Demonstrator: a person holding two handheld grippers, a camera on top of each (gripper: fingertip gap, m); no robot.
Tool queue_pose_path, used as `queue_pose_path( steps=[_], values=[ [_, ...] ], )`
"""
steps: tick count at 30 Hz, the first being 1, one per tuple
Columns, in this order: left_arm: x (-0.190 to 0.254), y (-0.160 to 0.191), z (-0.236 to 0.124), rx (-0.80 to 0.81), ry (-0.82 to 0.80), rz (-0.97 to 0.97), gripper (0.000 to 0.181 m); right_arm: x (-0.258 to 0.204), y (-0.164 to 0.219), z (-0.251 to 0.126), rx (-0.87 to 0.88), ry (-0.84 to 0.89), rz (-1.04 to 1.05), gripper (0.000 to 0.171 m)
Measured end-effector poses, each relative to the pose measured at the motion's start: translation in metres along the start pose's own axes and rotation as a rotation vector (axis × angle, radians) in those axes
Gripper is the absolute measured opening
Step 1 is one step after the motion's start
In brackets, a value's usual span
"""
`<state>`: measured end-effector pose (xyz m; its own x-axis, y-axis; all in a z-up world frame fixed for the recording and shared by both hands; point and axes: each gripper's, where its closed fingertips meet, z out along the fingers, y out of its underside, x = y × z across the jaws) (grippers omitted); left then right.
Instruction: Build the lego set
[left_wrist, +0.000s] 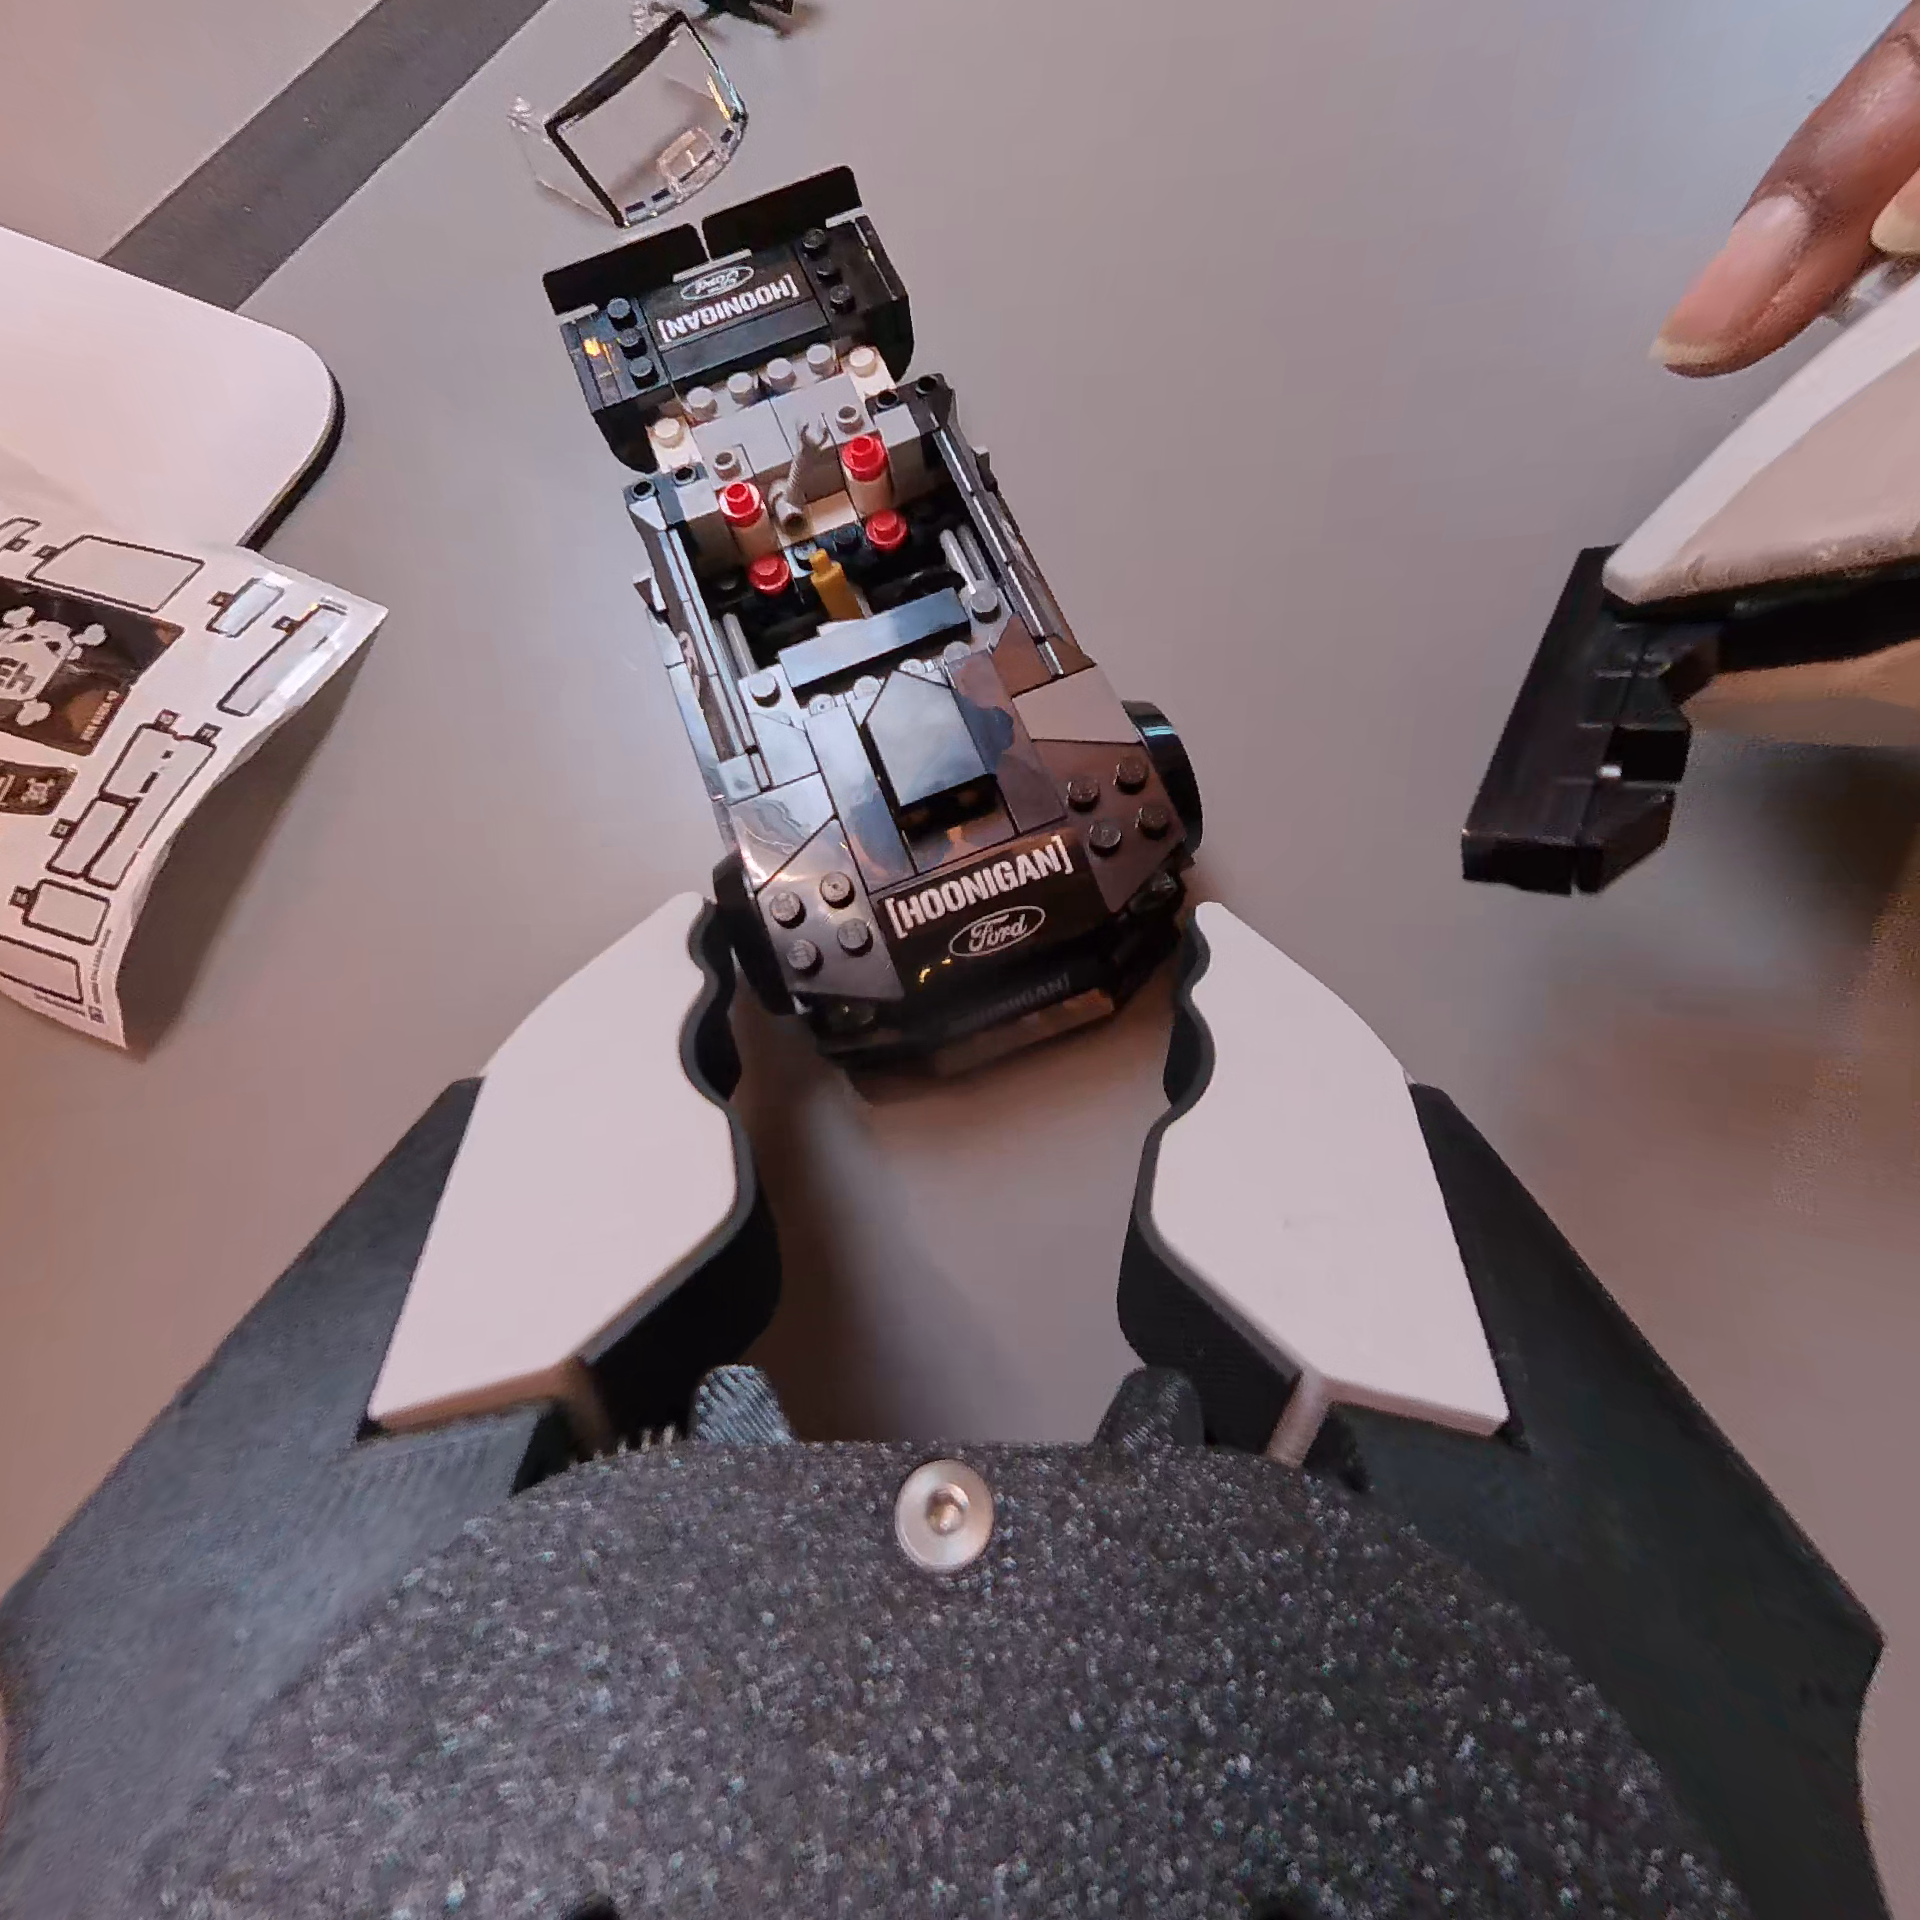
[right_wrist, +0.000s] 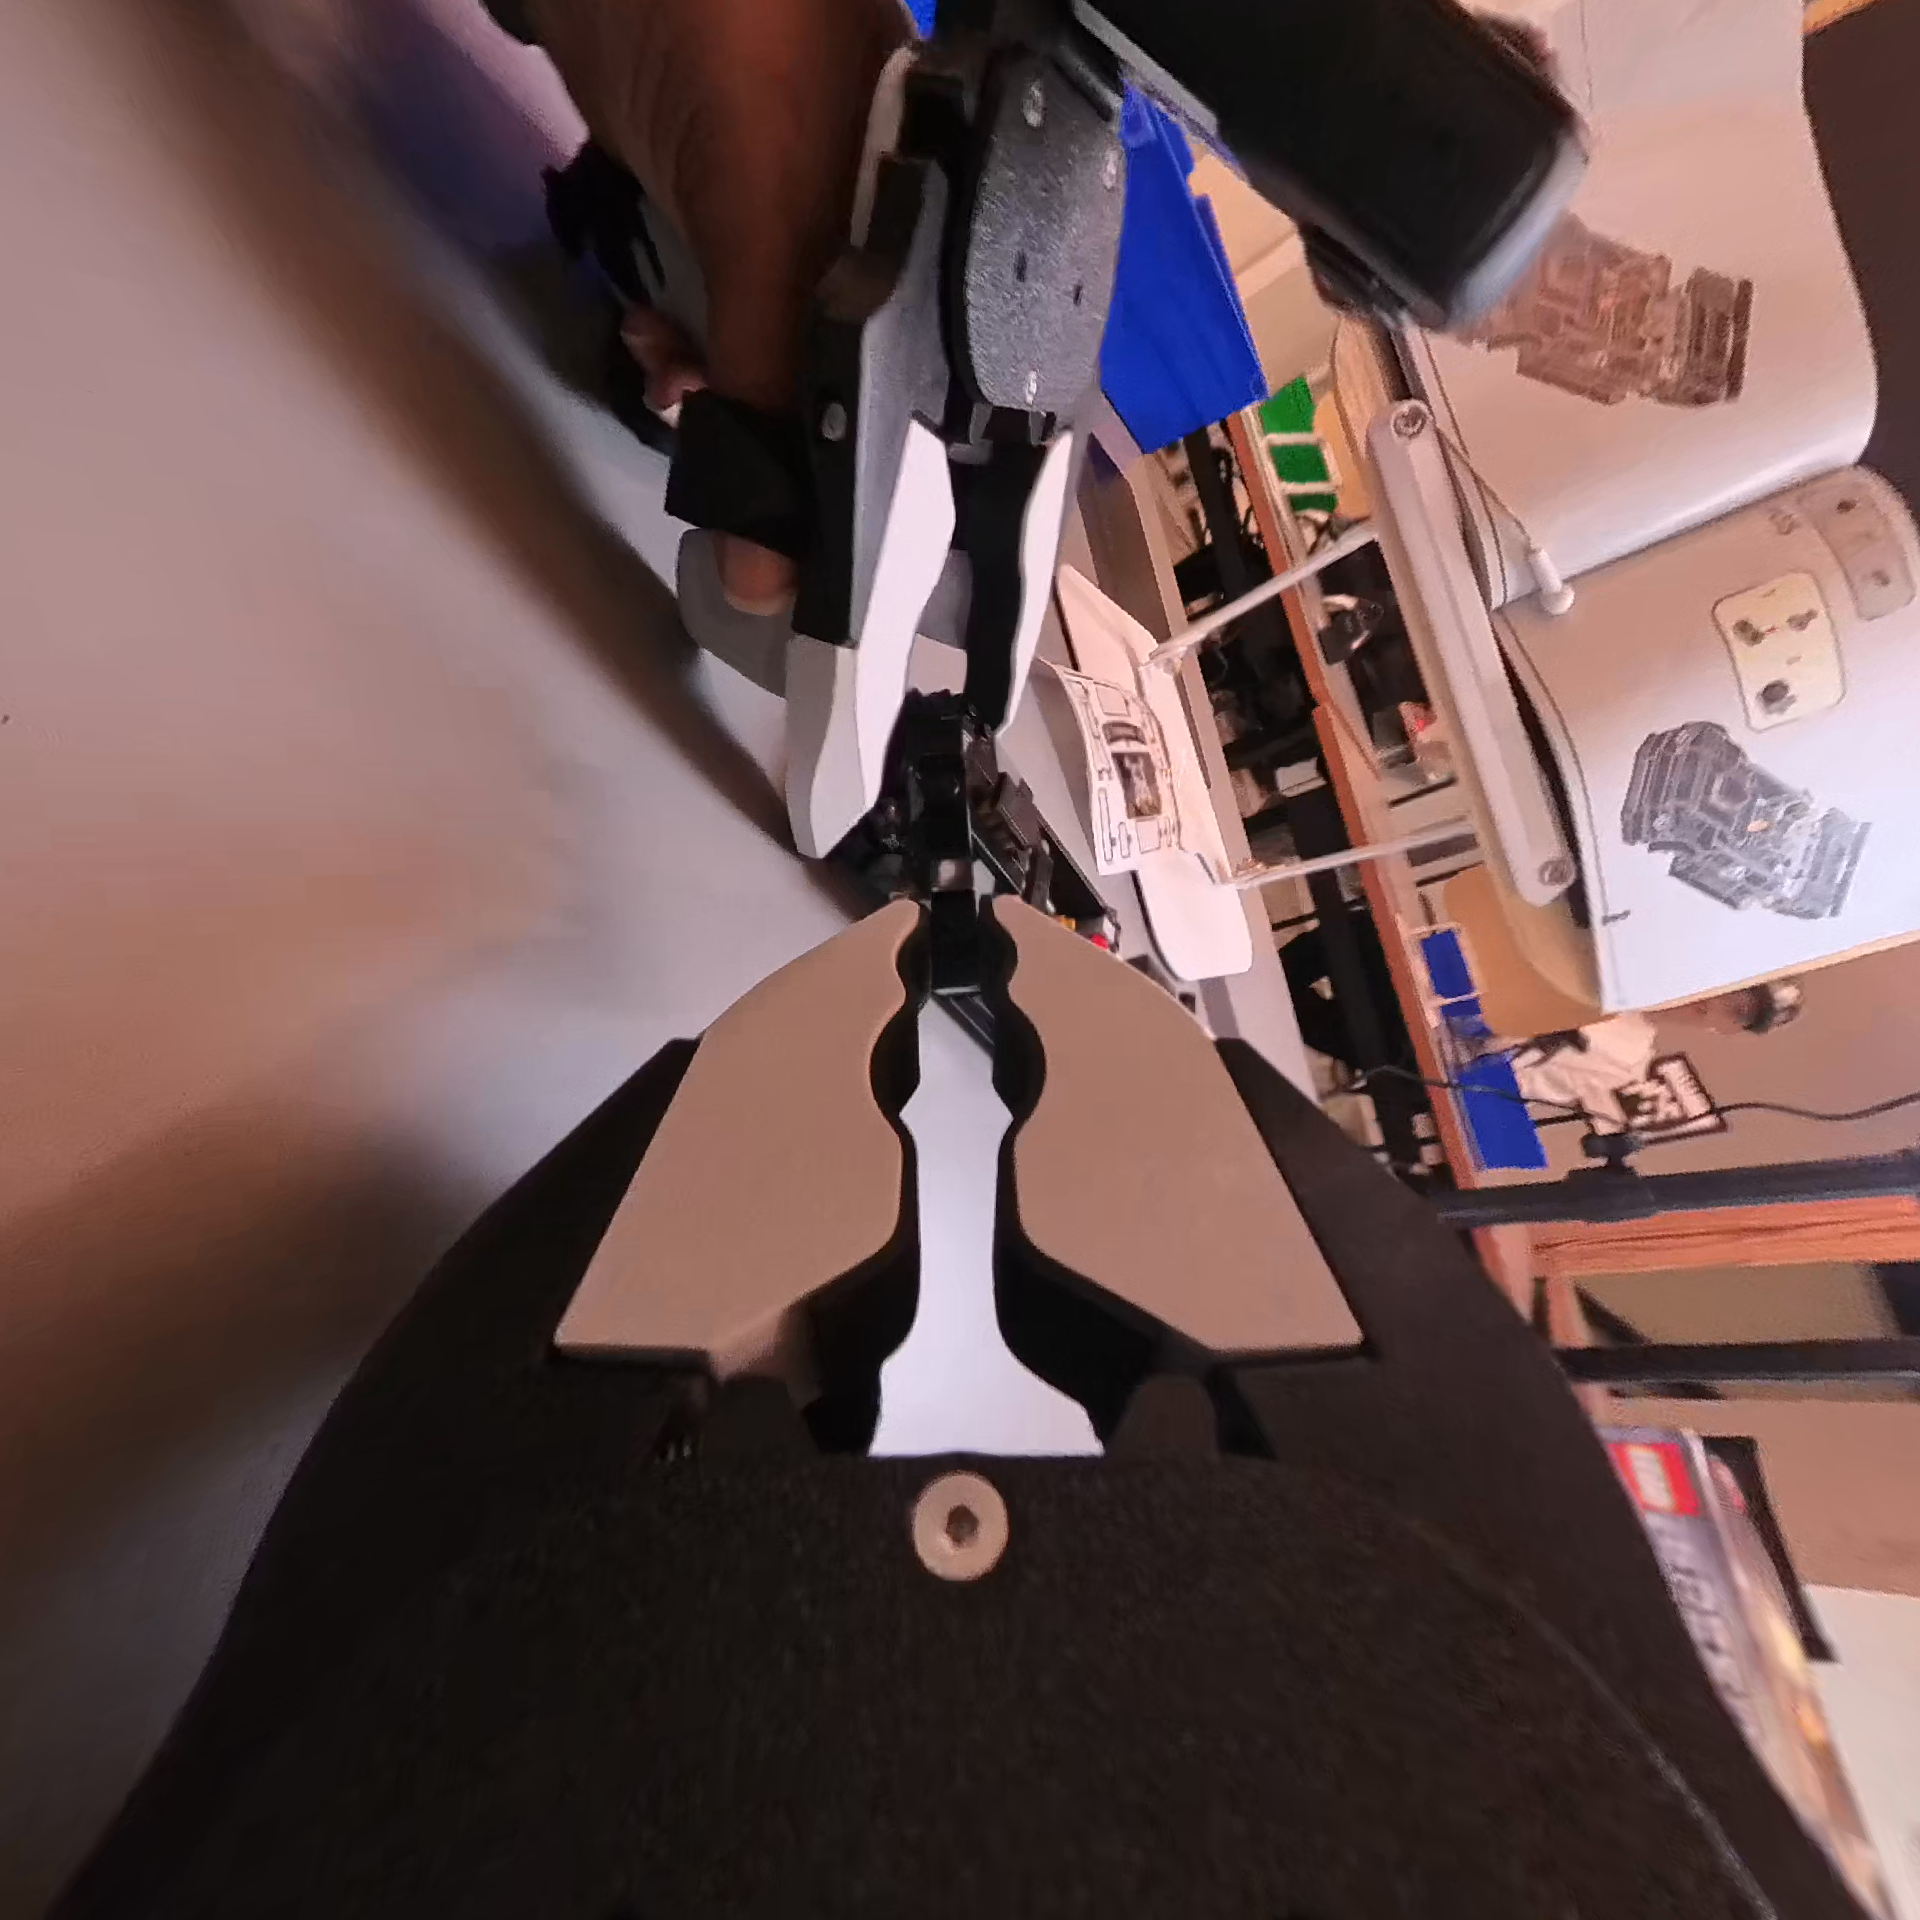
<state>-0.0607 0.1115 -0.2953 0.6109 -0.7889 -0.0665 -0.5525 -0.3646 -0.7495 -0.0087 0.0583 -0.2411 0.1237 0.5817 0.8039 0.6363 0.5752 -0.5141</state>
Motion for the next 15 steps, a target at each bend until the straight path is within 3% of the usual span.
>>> queue_pose_path(
  steps=[8, 15],
  values=[
    [0.000, 0.000, 0.000, 0.000, -0.004, -0.001, 0.081, 0.026, 0.030, 0.005, -0.101, 0.026, 0.370, 0.008],
    [0.001, 0.000, 0.000, -0.001, -0.015, -0.007, 0.081, 0.047, 0.054, 0.025, -0.212, -0.107, 0.725, 0.008]
  ],
)
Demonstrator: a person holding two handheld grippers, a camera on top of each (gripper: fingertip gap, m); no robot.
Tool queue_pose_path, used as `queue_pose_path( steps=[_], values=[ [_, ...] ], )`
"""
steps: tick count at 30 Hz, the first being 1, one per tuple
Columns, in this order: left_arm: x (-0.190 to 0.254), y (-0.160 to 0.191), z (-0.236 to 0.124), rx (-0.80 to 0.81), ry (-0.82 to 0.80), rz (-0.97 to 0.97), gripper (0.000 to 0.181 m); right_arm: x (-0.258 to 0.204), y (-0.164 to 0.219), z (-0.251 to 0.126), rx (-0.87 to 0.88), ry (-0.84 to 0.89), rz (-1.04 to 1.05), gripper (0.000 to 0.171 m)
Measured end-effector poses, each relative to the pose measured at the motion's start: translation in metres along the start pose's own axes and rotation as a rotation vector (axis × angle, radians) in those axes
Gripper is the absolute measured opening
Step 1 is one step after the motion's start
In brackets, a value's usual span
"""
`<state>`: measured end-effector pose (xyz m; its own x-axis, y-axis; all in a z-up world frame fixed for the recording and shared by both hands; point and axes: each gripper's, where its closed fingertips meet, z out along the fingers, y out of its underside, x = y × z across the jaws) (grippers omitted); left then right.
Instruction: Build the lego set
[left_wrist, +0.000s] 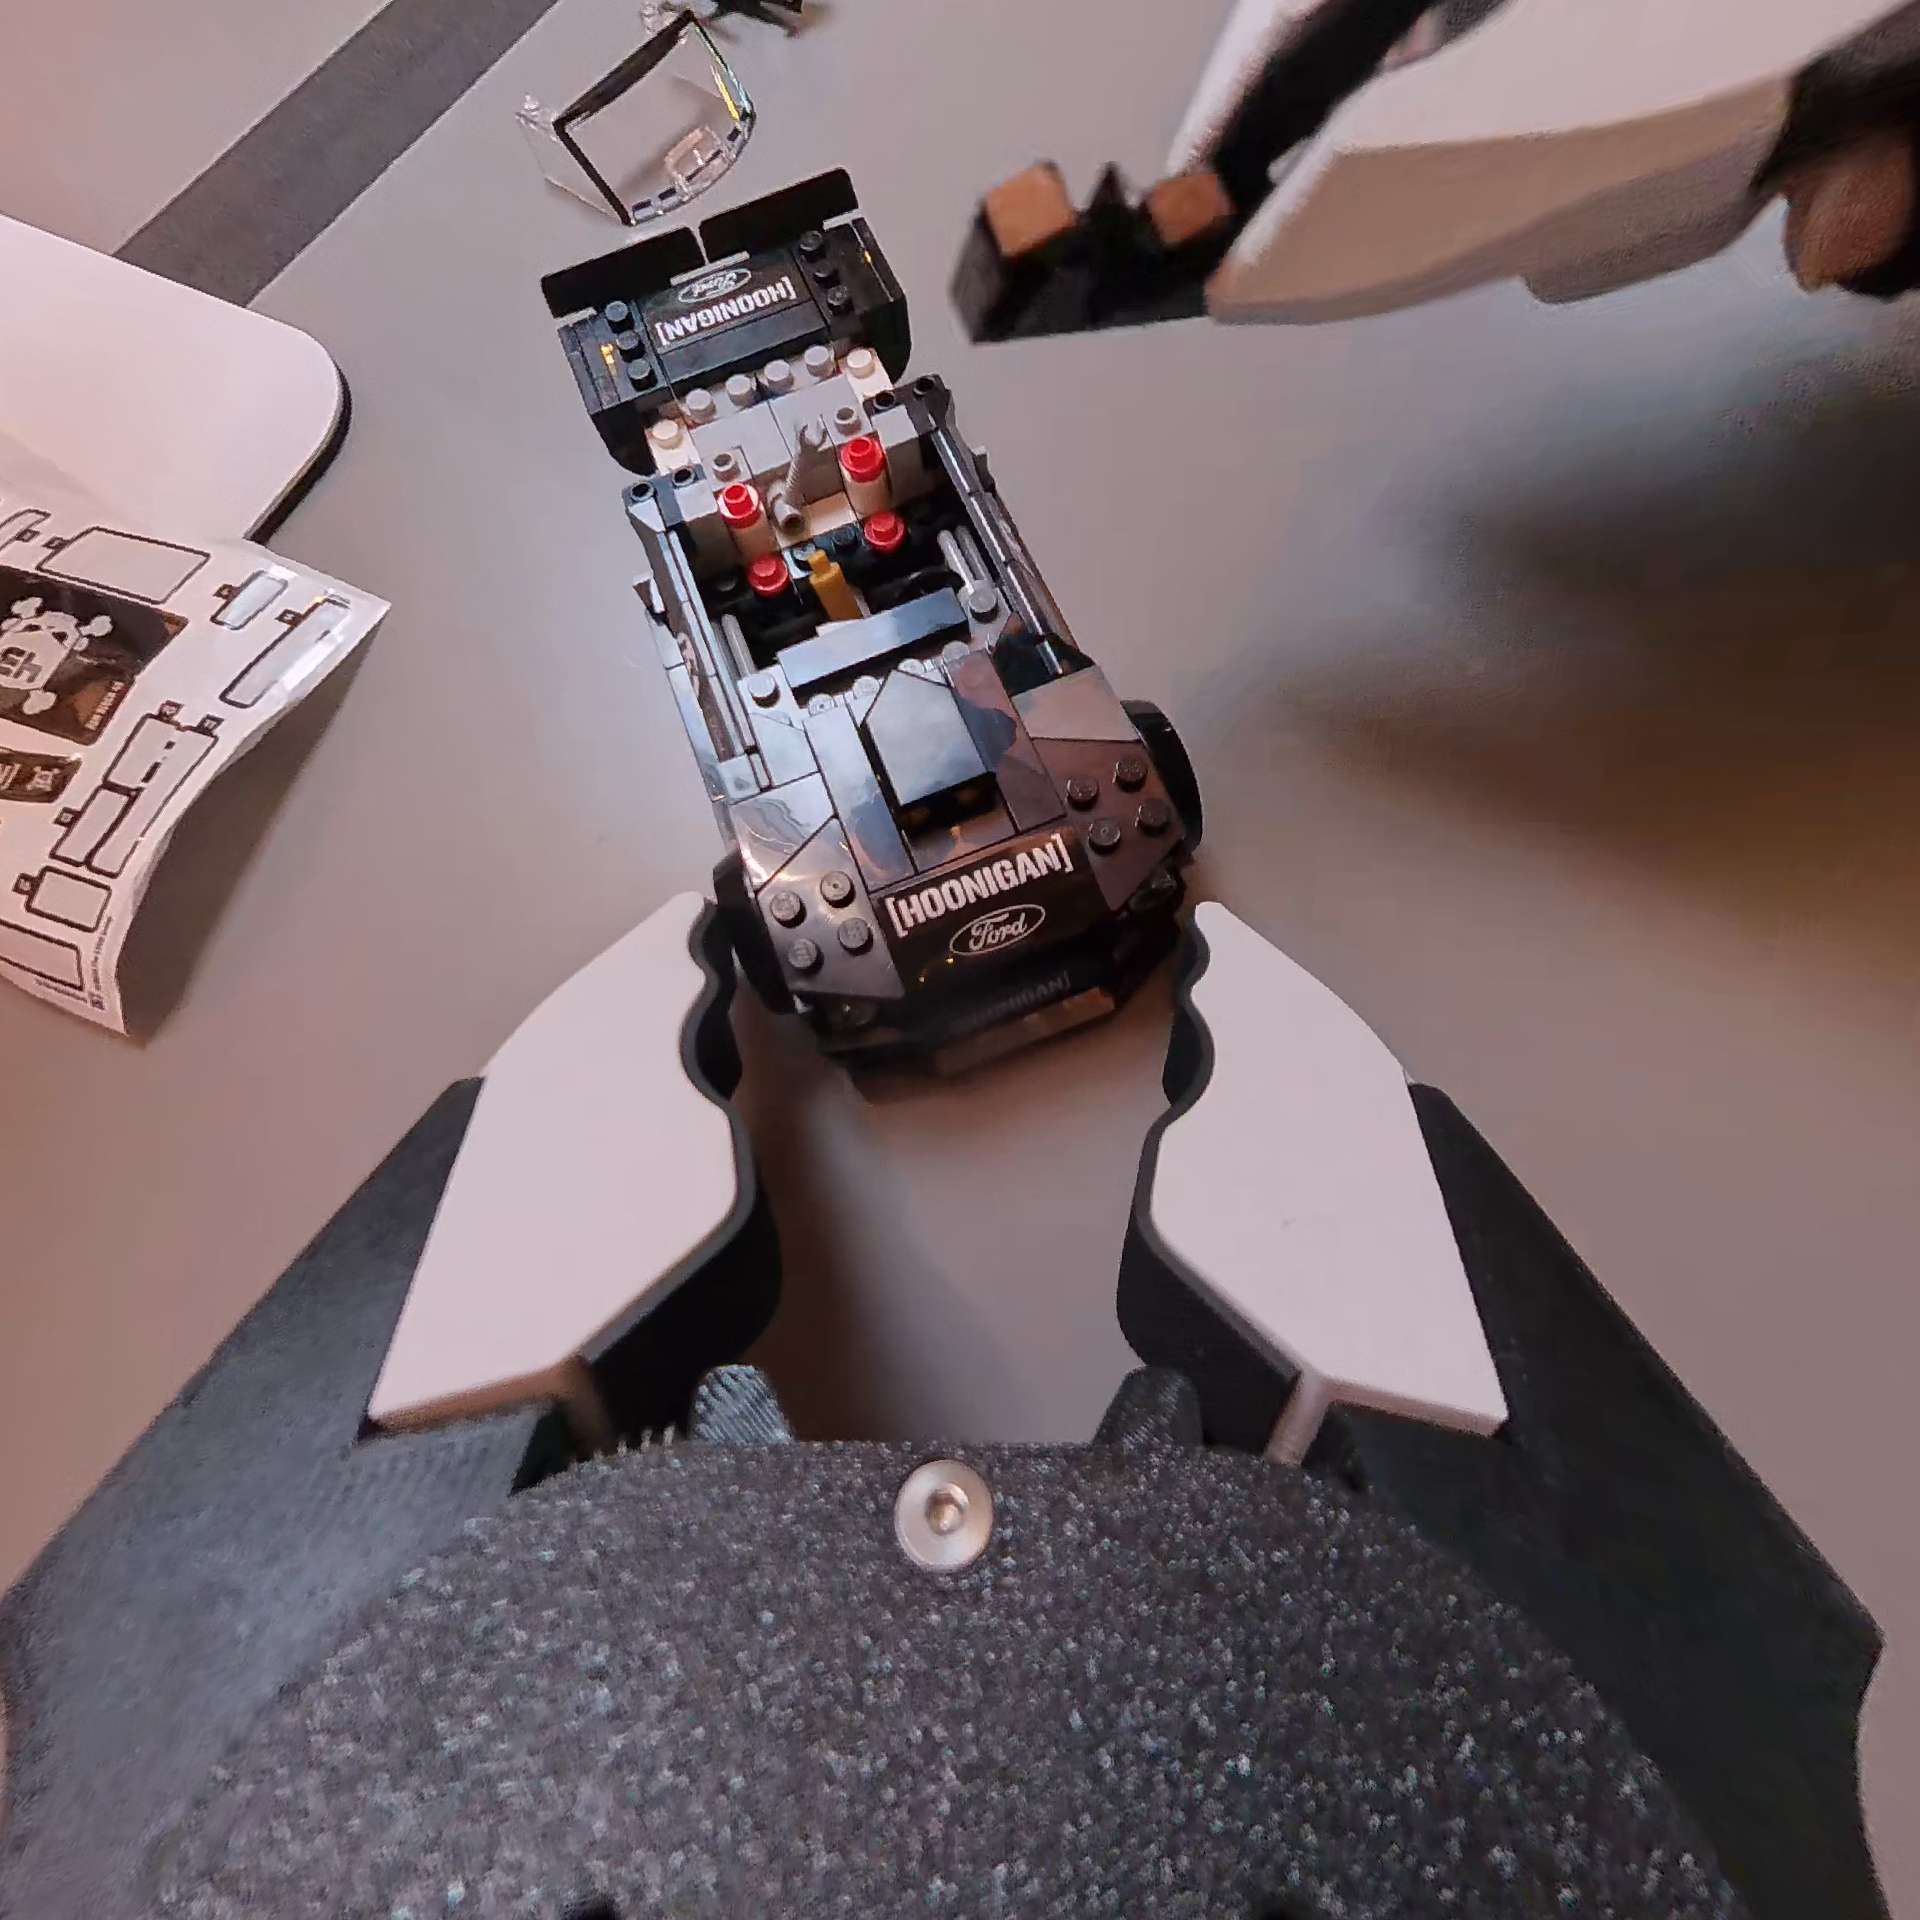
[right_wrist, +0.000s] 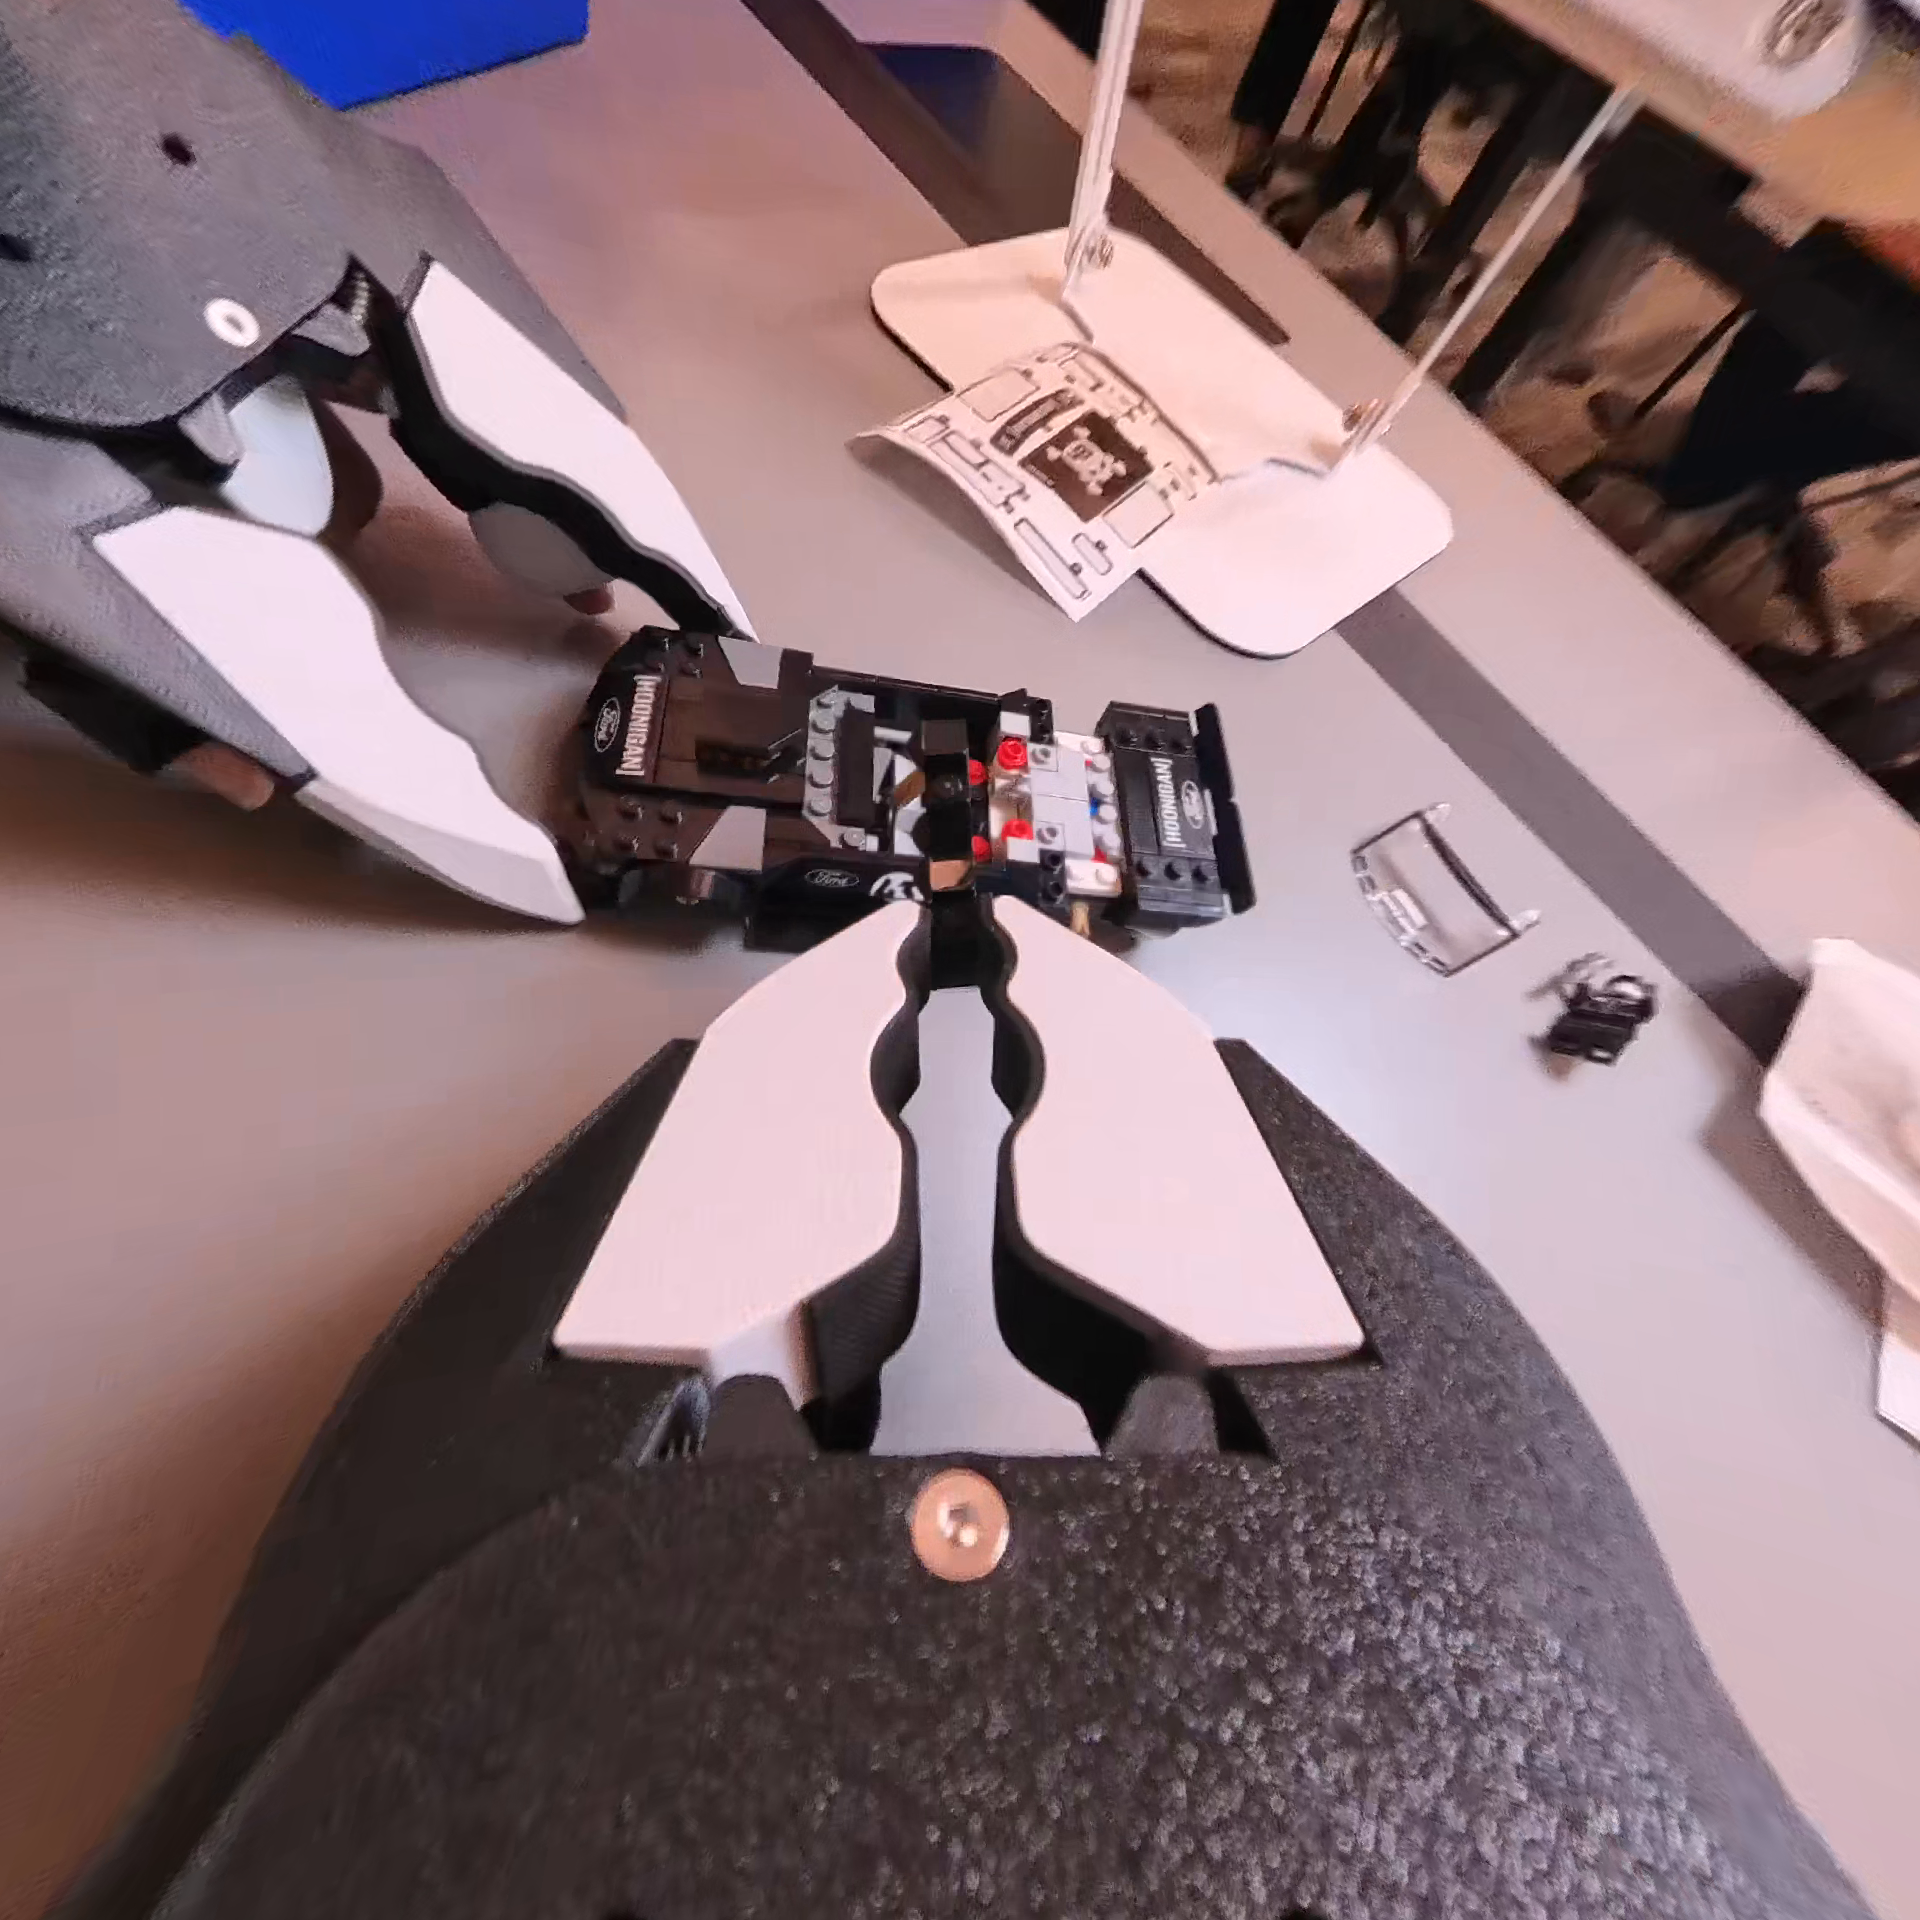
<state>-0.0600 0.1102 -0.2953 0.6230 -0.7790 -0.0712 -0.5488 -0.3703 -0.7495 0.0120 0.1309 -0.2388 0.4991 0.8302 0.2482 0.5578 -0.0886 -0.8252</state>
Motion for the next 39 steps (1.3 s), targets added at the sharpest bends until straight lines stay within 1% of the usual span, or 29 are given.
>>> queue_pose_path(
  steps=[6, 17, 26, 27, 28, 30, 31, 32, 35, 38, 39],
  values=[
    [0.002, 0.000, -0.001, -0.002, -0.010, -0.005, 0.081, 0.006, 0.000, 0.025, -0.113, -0.094, 0.125, 0.008],
    [0.006, 0.001, -0.003, -0.008, -0.043, -0.020, 0.081, 0.005, 0.000, 0.044, -0.238, -0.151, 0.100, 0.008],
    [0.009, 0.001, -0.004, -0.014, -0.074, -0.039, 0.081, 0.001, 0.002, 0.053, -0.334, -0.185, 0.136, 0.008],
    [0.010, 0.001, -0.004, -0.016, -0.068, -0.039, 0.081, 0.002, 0.002, 0.054, -0.347, -0.185, 0.140, 0.008],
    [0.012, 0.002, -0.004, -0.022, -0.044, -0.045, 0.085, 0.002, 0.002, 0.054, -0.359, -0.189, 0.148, 0.008],
    [0.017, 0.003, -0.008, -0.024, 0.038, -0.094, 0.097, 0.002, 0.002, 0.055, -0.379, -0.197, 0.155, 0.008],
    [0.018, 0.001, -0.013, -0.013, 0.088, -0.127, 0.098, 0.003, 0.002, 0.055, -0.386, -0.198, 0.157, 0.008],
    [0.017, -0.003, -0.019, 0.016, 0.133, -0.158, 0.098, 0.003, 0.002, 0.055, -0.393, -0.200, 0.159, 0.008],
    [-0.004, -0.019, -0.033, 0.110, 0.184, -0.281, 0.085, 0.004, 0.002, 0.056, -0.409, -0.197, 0.149, 0.009],
    [-0.024, -0.027, -0.027, 0.117, 0.210, -0.320, 0.083, 0.005, 0.003, 0.058, -0.433, -0.192, 0.124, 0.010],
    [-0.027, -0.029, -0.022, 0.110, 0.222, -0.320, 0.080, 0.006, 0.004, 0.059, -0.442, -0.188, 0.120, 0.012]
  ],
)
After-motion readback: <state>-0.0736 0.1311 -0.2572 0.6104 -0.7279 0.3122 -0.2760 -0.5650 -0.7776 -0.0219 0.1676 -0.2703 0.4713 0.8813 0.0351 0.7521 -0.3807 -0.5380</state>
